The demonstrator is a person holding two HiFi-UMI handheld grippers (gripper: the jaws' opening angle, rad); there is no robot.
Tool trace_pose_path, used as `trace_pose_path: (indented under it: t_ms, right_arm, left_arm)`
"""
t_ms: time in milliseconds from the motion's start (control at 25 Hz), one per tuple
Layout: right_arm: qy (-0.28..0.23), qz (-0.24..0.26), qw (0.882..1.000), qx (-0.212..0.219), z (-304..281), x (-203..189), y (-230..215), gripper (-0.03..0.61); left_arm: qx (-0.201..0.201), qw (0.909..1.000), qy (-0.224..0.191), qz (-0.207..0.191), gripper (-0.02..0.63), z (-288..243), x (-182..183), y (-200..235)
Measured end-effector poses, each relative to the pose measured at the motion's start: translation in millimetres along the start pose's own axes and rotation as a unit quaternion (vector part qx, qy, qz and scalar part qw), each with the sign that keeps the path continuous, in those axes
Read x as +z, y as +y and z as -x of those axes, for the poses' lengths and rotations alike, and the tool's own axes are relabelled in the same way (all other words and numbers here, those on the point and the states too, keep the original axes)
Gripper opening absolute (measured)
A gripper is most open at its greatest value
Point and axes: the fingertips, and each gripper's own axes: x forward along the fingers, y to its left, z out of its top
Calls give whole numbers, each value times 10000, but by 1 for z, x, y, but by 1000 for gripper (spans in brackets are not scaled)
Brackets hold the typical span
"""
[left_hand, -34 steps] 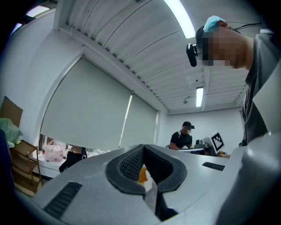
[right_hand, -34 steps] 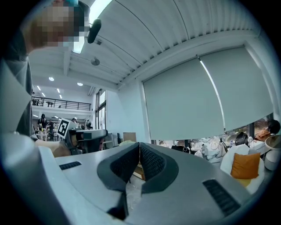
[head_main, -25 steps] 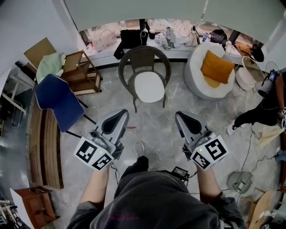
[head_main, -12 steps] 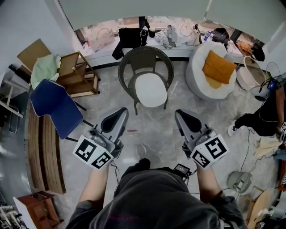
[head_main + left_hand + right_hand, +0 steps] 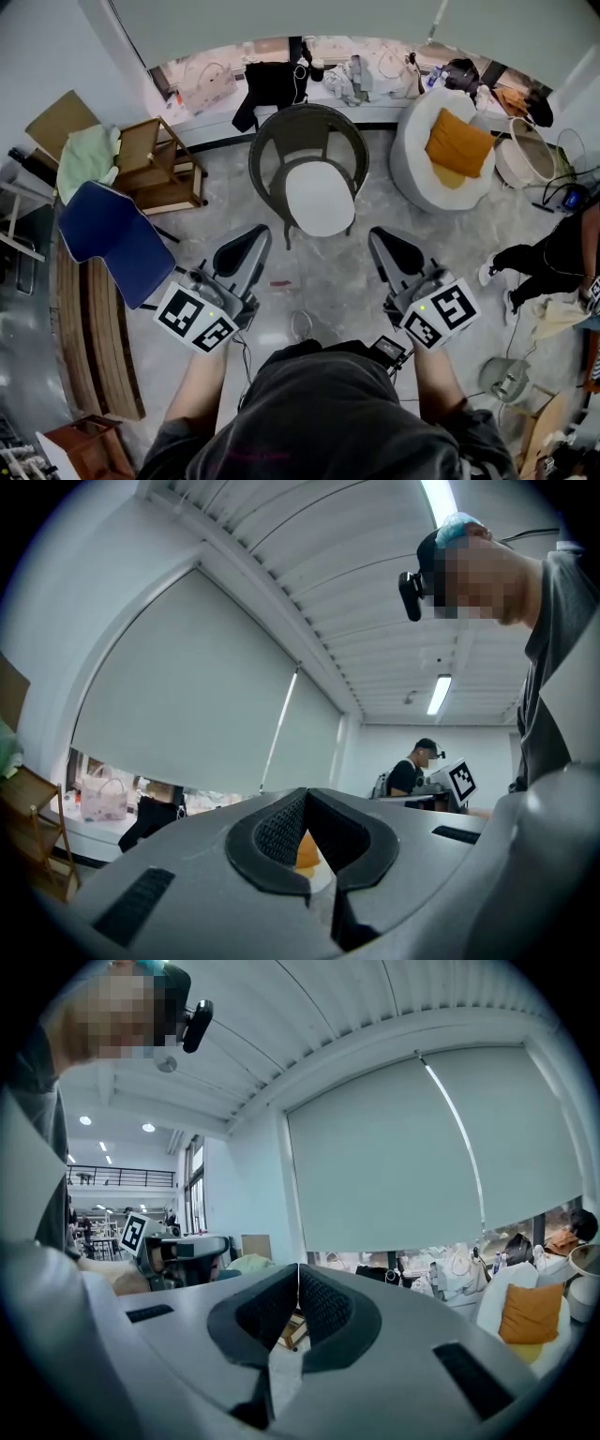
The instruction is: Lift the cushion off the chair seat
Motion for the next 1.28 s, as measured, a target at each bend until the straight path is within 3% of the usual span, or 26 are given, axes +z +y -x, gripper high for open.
trace_pose_path:
  t_ms: [760, 1280]
  right_arm:
    - [68, -172, 9996, -218, -37, -4, -36, 14]
    - [231, -417, 9988, -85, -85, -24, -97, 14]
  left_arm:
    - [-73, 9999, 104, 88, 9, -28, -2, 42]
    - [100, 9990, 383, 188, 9, -84, -27, 84]
